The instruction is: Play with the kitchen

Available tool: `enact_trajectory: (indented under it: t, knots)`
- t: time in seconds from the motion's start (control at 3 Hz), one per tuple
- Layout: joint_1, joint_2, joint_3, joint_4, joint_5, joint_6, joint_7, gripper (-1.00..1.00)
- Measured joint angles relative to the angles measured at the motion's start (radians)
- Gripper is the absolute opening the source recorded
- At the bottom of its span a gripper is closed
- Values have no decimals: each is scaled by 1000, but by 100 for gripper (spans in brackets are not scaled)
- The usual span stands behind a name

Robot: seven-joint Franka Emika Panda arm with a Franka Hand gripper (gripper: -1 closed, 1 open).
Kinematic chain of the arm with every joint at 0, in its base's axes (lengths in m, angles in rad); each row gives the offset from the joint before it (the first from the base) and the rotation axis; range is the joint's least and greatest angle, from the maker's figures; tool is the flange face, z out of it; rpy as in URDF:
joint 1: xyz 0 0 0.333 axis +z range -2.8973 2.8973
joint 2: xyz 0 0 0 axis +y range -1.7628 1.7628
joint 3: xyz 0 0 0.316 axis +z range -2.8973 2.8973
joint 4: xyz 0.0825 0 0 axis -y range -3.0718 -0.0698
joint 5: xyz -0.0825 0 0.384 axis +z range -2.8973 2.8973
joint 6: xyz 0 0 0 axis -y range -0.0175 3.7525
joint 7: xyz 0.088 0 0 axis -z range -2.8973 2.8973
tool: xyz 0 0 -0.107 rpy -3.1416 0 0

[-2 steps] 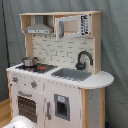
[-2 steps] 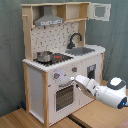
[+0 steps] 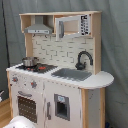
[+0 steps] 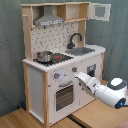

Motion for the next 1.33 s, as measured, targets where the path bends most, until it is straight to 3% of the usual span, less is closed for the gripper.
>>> enact_trajectory:
  t: [1.33]
  knots:
    - [15,-5,18,0,-1,-40,422,100]
